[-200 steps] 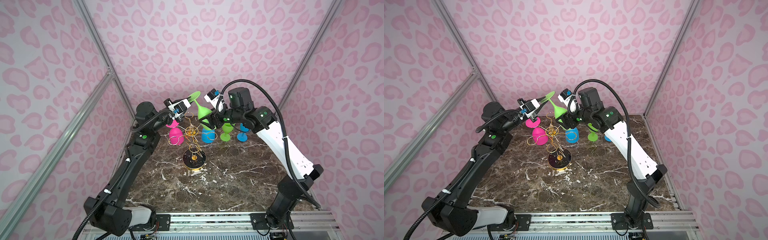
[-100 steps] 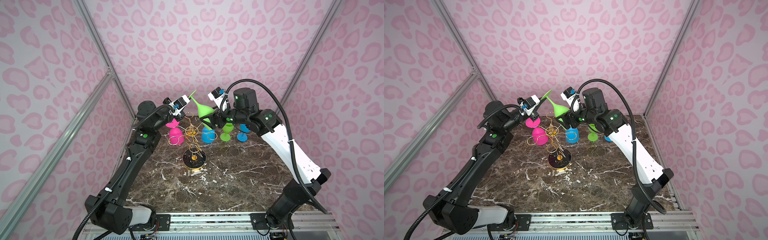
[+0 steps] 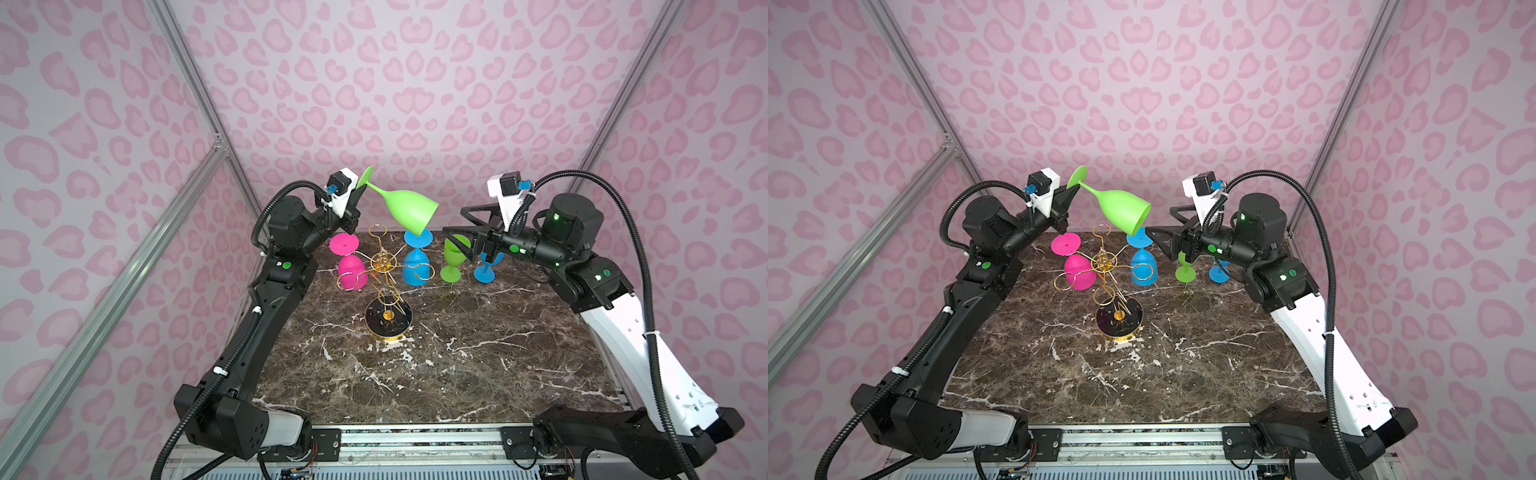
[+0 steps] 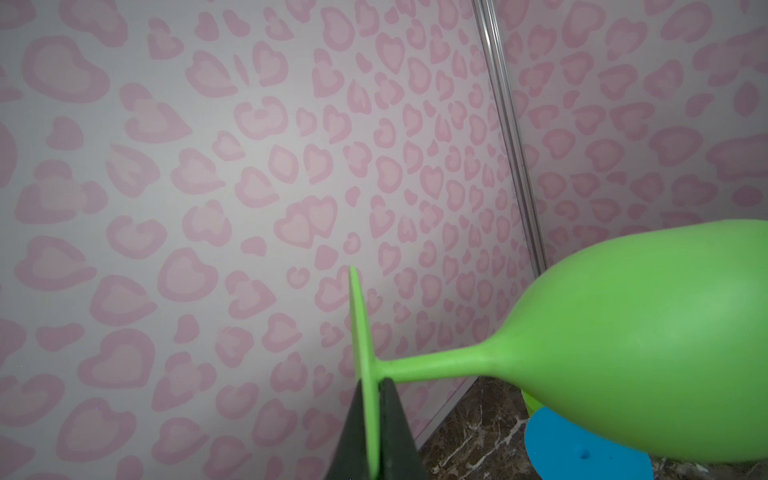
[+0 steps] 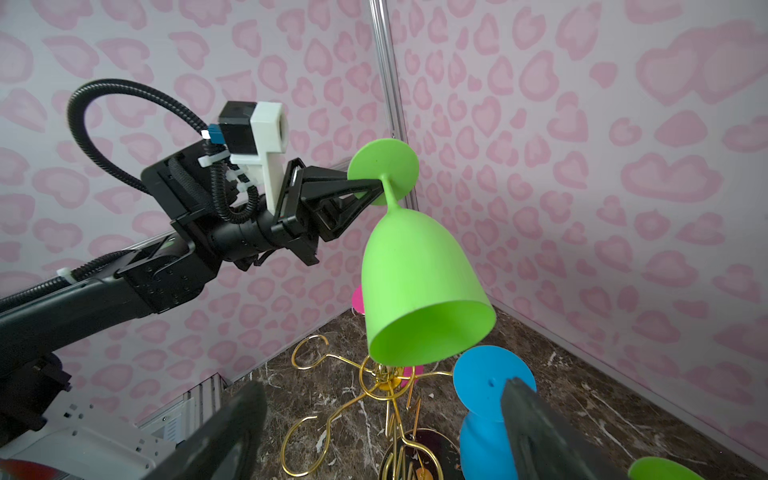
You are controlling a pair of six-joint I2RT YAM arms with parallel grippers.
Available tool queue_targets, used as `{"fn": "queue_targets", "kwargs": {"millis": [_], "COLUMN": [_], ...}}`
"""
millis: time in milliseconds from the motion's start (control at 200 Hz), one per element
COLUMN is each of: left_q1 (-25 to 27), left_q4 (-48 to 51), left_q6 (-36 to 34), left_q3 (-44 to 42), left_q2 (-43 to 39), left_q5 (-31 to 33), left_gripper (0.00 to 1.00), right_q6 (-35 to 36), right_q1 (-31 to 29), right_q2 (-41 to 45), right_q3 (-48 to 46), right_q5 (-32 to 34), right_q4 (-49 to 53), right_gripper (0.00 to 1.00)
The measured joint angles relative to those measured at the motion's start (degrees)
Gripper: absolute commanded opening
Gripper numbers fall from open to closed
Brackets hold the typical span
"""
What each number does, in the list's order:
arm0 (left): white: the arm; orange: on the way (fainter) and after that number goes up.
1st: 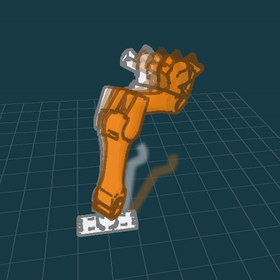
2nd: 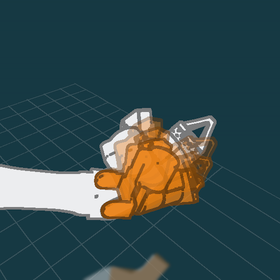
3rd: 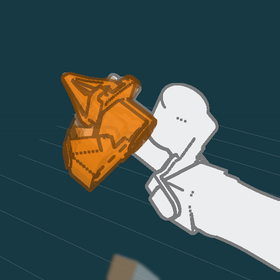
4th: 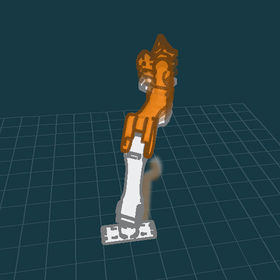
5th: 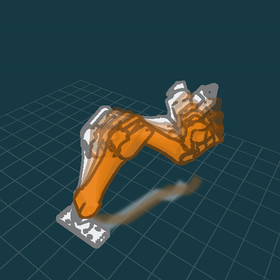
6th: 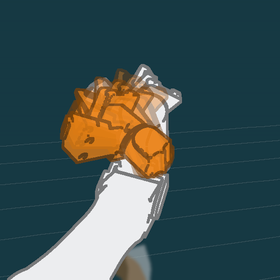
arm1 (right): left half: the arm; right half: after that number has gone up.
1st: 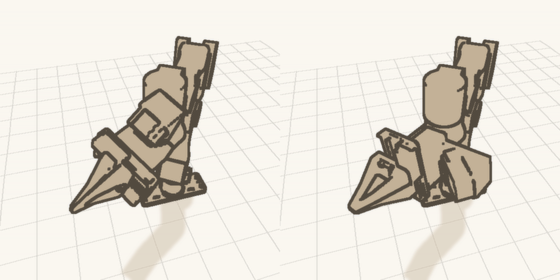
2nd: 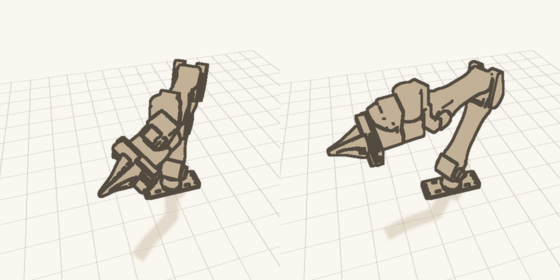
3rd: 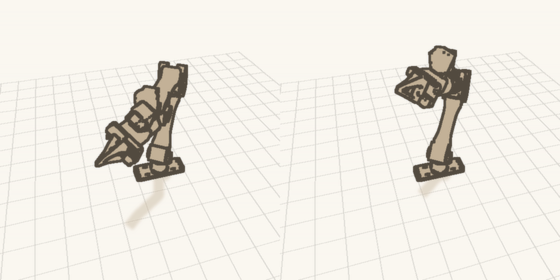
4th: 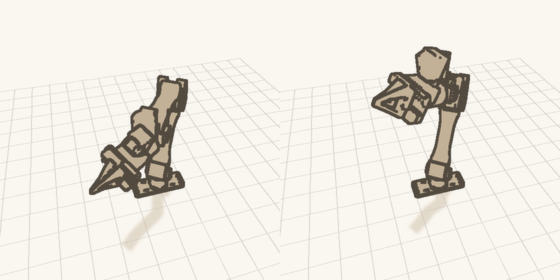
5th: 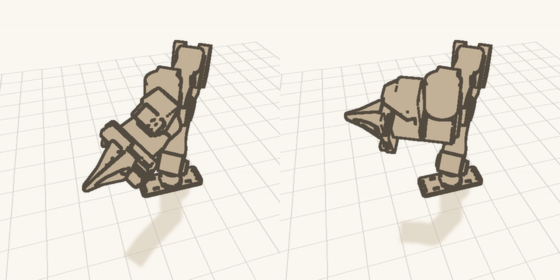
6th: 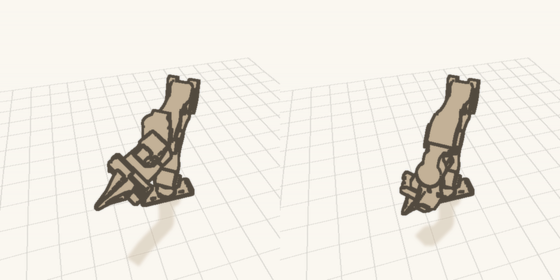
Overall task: Take the wine glass off the wine glass rack
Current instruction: 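Grasp the lime-green glass base with left gripper while right gripper releases it, then close the right gripper on the lime-green glass bowl beside the left gripper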
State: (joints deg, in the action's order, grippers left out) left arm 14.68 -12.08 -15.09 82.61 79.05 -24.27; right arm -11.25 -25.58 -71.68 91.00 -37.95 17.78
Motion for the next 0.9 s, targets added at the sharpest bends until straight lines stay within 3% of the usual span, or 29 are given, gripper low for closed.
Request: {"fn": "queue_targets", "kwargs": {"millis": [245,495,900], "left_q1": [-1.44,-1.55,-1.55], "left_q4": [-0.33,-1.66,-1.66], "left_q6": [7.87,11.87,13.73], "left_q3": [0.00,0.00,0.00], "left_q2": [0.59,0.63,0.63], "left_q5": [-4.70,-6.82,-7.41], "left_gripper": [0.03,0.03,0.03], "right_q6": [-6.12,-10.43,-10.36], "right_q1": [4.28,3.76,-1.49], "right_q2": [0.92,-4.02,-12.68], "right_q3": [-7.15,-6.78,1.53], "right_q5": [-1.16,-1.84,2.14], "right_q4": [-7.58,-12.26,-11.87], "right_gripper": [0.66,0.60,0.52]}}
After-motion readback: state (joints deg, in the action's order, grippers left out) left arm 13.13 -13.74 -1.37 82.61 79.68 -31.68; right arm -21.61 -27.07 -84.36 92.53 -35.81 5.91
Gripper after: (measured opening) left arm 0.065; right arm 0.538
